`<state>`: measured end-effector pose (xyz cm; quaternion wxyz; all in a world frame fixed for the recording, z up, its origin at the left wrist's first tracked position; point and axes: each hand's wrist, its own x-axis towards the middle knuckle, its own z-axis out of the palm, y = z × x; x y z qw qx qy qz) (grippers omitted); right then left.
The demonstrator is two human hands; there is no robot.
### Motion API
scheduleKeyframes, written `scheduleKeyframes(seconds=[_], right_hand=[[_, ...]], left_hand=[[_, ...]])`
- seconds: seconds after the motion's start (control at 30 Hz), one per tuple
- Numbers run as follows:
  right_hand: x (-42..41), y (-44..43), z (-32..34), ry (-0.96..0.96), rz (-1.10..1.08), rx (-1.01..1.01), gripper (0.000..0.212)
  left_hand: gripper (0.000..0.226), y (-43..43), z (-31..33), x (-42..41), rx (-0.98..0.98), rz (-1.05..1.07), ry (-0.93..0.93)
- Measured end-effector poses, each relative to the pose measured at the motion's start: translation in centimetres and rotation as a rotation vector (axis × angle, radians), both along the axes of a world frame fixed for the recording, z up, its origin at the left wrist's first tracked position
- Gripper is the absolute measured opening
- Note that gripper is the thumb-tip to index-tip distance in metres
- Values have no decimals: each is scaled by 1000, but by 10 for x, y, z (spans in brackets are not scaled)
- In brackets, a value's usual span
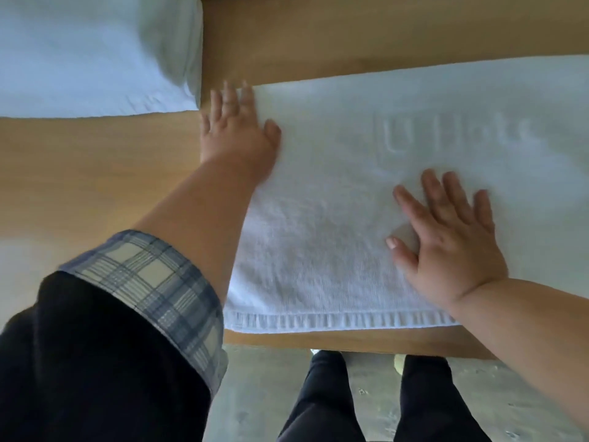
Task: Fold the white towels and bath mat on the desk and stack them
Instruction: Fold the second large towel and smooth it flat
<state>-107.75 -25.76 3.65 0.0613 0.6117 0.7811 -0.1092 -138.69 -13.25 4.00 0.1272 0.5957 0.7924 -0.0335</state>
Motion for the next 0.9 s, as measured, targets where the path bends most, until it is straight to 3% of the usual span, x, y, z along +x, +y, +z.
scheduleKeyframes(seconds=[0.1, 0.13, 0.2, 0.27, 0.3, 0.4, 0.53, 0.7, 0.9], right_hand=[[-1, 0, 1, -10, -8, -3, 71], [-1, 0, 1, -16, -4, 2, 71], [-2, -1, 1, -21, 4, 13, 71], [-1, -1, 0, -16, 11, 22, 71], [-2, -1, -1, -12, 13, 22, 71], [-1, 0, -2, 12, 9, -5, 71], [0, 0, -1, 29, 26, -25, 70], [0, 0, -6, 44, 16, 17, 71], [6, 9, 1, 39, 57, -79, 74]], left_hand=[[75, -10, 8, 31, 56, 139, -62], [81, -21, 10, 54, 98, 53, -124], [79, -53, 11, 100, 124, -312, -279], [64, -74, 6, 120, 34, -581, -207], [64, -74, 3, 115, -2, -593, -129], [66, -55, -5, 72, 4, -366, -2], [63, -73, 4, 35, 66, -54, -62], [62, -186, 6, 66, 40, -420, -82], [70, -190, 7, 73, -23, -298, -34]])
